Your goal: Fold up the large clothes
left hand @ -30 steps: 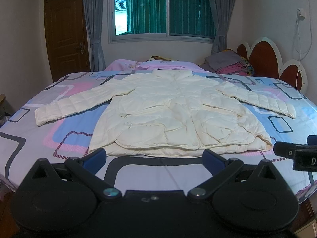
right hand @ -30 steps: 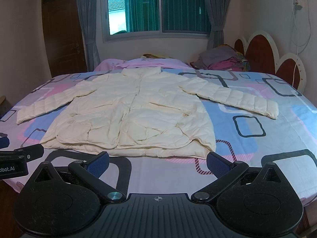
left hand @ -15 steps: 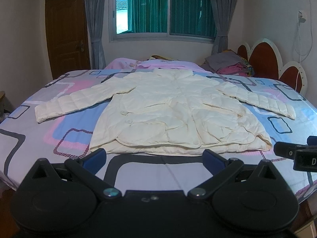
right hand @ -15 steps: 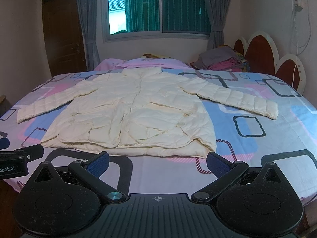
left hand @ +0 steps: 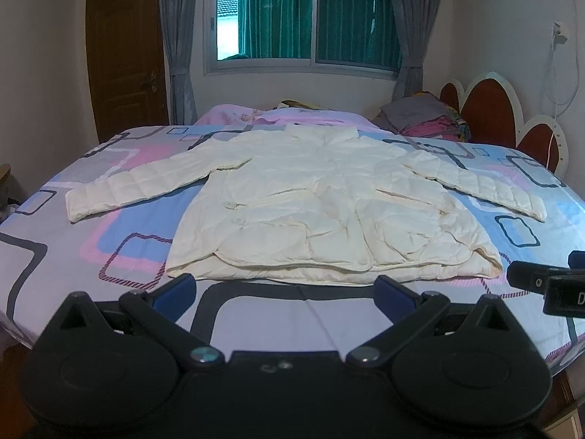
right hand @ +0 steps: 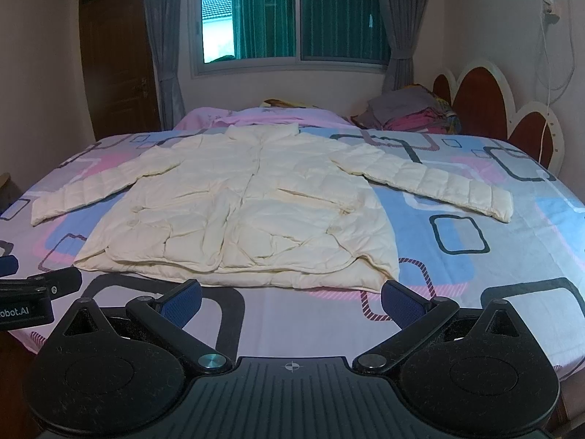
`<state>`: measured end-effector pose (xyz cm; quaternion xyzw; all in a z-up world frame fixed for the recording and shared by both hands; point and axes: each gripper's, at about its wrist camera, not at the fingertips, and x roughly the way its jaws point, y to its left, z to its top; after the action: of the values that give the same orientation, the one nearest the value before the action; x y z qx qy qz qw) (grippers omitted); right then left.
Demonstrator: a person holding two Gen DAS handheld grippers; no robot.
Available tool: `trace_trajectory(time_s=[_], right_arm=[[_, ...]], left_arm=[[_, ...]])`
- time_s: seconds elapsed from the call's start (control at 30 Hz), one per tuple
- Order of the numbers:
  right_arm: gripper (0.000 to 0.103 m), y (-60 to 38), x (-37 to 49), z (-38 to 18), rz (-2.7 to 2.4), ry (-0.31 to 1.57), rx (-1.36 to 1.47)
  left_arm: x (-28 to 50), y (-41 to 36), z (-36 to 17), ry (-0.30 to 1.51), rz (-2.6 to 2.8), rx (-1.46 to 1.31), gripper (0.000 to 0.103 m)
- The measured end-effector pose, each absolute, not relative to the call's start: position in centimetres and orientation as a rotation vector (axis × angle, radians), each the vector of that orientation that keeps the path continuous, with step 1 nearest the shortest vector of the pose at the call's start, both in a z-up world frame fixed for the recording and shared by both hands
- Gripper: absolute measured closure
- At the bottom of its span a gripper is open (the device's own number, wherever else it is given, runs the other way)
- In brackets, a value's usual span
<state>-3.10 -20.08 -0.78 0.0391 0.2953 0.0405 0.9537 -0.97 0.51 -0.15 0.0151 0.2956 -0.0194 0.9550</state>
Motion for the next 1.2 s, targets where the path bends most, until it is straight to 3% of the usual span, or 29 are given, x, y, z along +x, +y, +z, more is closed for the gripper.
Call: trace_trajectory(time_s=[0.63,1.2], right_arm=[[0.0,-20.0,-2.6,-0.7,0.068,0.592,0.08],[0.0,-22.1,6.2,0.3,-0.077,0.56,0.114]], left_arm=[[-0.3,0.9,0.1,0.595,-0.033,0.039,0.0],[9.9,1.6,0.6,0.566,-0.09,0.055,0.0]])
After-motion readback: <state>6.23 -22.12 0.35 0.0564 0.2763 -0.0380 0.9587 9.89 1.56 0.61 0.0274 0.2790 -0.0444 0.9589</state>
